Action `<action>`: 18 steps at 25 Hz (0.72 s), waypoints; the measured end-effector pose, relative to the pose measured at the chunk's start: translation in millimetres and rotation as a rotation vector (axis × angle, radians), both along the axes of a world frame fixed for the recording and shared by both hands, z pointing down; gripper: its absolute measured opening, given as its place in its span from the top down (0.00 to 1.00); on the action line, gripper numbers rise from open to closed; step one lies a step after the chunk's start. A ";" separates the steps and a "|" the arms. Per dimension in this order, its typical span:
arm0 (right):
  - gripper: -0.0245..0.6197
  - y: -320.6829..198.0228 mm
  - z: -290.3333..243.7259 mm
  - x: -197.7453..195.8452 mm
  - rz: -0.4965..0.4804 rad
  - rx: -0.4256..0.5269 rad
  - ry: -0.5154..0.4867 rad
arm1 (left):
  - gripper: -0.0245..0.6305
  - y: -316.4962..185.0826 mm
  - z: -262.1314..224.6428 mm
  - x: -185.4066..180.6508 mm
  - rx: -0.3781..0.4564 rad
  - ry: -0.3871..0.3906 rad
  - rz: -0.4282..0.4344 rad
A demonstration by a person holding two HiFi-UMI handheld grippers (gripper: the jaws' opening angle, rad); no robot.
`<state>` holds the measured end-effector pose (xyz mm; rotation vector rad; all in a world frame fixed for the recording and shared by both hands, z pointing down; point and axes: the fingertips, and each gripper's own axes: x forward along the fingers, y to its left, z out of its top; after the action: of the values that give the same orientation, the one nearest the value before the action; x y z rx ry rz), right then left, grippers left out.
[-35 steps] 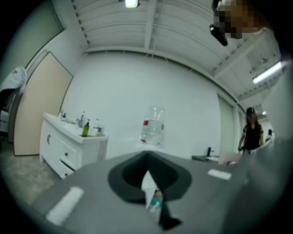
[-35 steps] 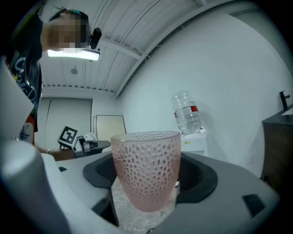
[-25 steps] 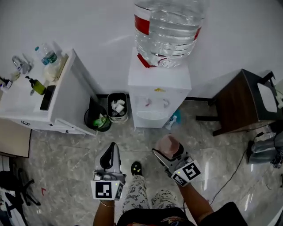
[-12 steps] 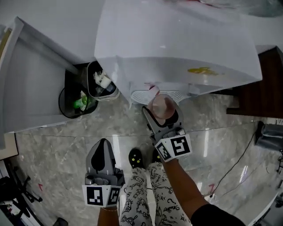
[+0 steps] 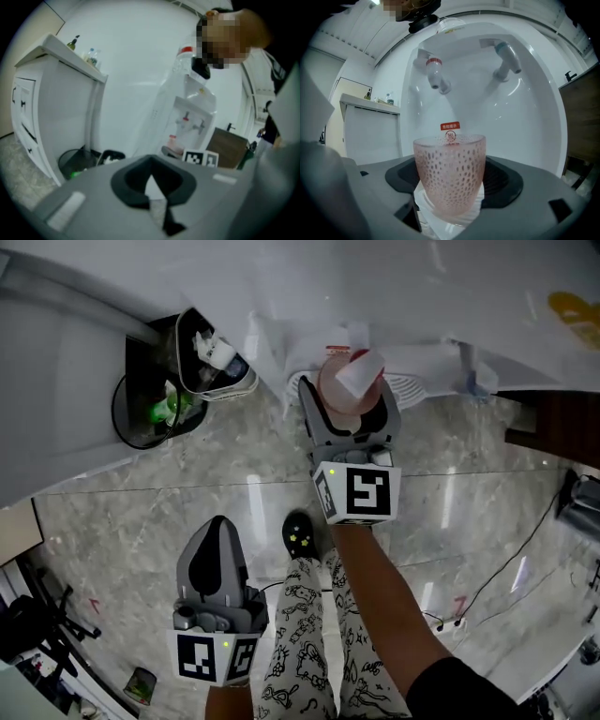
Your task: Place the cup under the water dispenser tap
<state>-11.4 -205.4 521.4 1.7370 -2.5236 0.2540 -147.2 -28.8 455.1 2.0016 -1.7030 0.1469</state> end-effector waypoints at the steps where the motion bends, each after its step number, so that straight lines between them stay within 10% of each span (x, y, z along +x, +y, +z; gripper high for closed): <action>1: 0.40 -1.1 4.0 -2.7 -0.003 -0.003 0.017 | 0.97 0.5 -1.1 -0.4 -0.001 0.002 0.003; 18: 0.40 4.0 24.0 -12.4 -0.163 -0.099 0.134 | 0.97 2.0 -18.1 2.8 -0.015 0.029 -0.003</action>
<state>-23.8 -201.4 545.4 1.4526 -2.4930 0.2398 -144.4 -26.7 437.0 1.9810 -1.6817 0.1286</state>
